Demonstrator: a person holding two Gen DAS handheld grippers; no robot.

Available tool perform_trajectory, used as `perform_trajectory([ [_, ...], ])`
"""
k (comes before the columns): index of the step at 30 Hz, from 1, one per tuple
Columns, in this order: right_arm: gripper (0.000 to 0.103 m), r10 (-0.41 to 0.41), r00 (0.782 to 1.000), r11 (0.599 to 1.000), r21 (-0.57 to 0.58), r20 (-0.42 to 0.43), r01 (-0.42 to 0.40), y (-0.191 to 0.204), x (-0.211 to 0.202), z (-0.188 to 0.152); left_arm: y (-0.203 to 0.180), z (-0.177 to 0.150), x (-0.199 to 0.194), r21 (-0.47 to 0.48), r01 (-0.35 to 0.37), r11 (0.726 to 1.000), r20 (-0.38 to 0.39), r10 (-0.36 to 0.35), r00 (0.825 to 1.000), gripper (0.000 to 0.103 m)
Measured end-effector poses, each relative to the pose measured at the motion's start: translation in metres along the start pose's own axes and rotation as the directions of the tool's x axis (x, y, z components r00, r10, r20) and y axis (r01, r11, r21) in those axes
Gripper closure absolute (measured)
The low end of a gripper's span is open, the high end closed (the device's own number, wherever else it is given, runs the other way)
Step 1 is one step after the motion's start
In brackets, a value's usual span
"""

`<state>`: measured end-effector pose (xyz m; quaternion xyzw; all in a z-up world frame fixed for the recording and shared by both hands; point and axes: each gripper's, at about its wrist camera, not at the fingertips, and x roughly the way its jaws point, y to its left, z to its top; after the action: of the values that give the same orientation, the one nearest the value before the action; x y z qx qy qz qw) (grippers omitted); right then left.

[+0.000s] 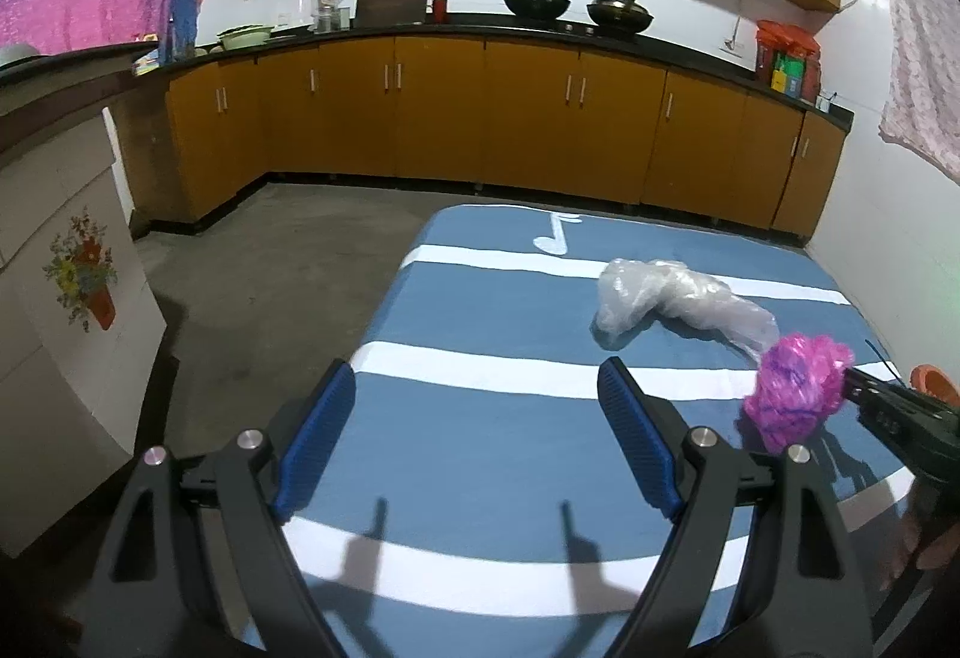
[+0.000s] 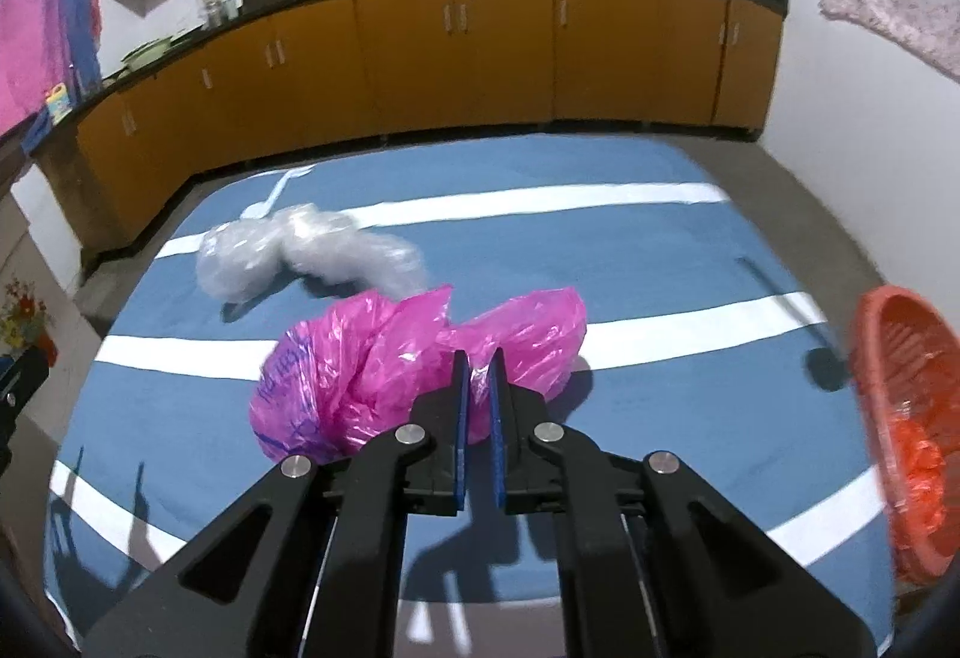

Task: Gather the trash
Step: 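Grasp the pink bag with the right tool, then grasp the white plastic bag with the left tool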

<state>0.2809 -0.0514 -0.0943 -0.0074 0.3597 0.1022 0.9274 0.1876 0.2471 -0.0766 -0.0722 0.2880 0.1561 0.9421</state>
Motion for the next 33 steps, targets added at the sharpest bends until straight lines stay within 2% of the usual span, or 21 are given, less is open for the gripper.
perform_trajectory([
  [4,0.097,-0.049,0.998,0.999,0.012,0.028,0.048,-0.028,-0.011,0.001,-0.02,0.009,0.015,0.032,0.035,0.999,-0.008,-0.035,0.999,0.021],
  [12,0.097,-0.09,0.995,0.994,0.067,0.034,0.088,-0.073,-0.017,0.0,-0.077,0.04,0.071,0.153,0.094,0.984,-0.037,-0.089,0.995,0.012],
  [16,0.097,-0.093,0.995,0.991,0.096,0.031,0.09,-0.09,-0.017,-0.001,-0.099,0.049,0.119,0.24,0.091,0.967,-0.103,-0.068,0.992,0.012],
  [18,0.097,-0.091,0.995,0.99,0.107,0.028,0.088,-0.097,-0.017,-0.001,-0.1,0.051,0.135,0.245,0.1,0.964,-0.133,-0.068,0.989,0.014],
  [20,0.097,-0.088,0.996,0.989,0.123,0.022,0.085,-0.103,-0.015,-0.002,-0.099,0.052,0.151,0.234,0.128,0.964,-0.172,-0.089,0.981,0.031],
  [21,0.097,-0.086,0.996,0.988,0.128,0.02,0.083,-0.105,-0.015,-0.003,-0.099,0.052,0.158,0.229,0.149,0.962,-0.203,-0.102,0.974,0.035],
  [23,0.097,-0.08,0.997,0.987,0.138,0.015,0.078,-0.109,-0.013,-0.004,-0.098,0.05,0.166,0.221,0.171,0.96,-0.23,-0.12,0.966,0.053],
  [24,0.097,-0.08,0.997,0.987,0.137,0.015,0.078,-0.11,-0.014,-0.005,-0.099,0.049,0.169,0.22,0.179,0.959,-0.241,-0.124,0.962,0.059],
  [25,0.097,-0.08,0.997,0.988,0.136,0.014,0.077,-0.11,-0.014,-0.005,-0.1,0.048,0.172,0.22,0.19,0.957,-0.258,-0.131,0.957,0.075],
  [26,0.097,-0.079,0.997,0.988,0.135,0.015,0.076,-0.11,-0.015,-0.005,-0.1,0.047,0.173,0.219,0.198,0.956,-0.266,-0.137,0.954,0.086],
  [29,0.097,-0.077,0.997,0.988,0.135,0.022,0.073,-0.111,-0.02,-0.004,-0.099,0.044,0.167,0.21,0.208,0.955,-0.251,-0.153,0.956,0.095],
  [33,0.097,-0.075,0.996,0.989,0.134,0.043,0.069,-0.111,-0.032,-0.001,-0.099,0.044,0.147,0.207,0.2,0.958,-0.217,-0.154,0.964,0.097],
])
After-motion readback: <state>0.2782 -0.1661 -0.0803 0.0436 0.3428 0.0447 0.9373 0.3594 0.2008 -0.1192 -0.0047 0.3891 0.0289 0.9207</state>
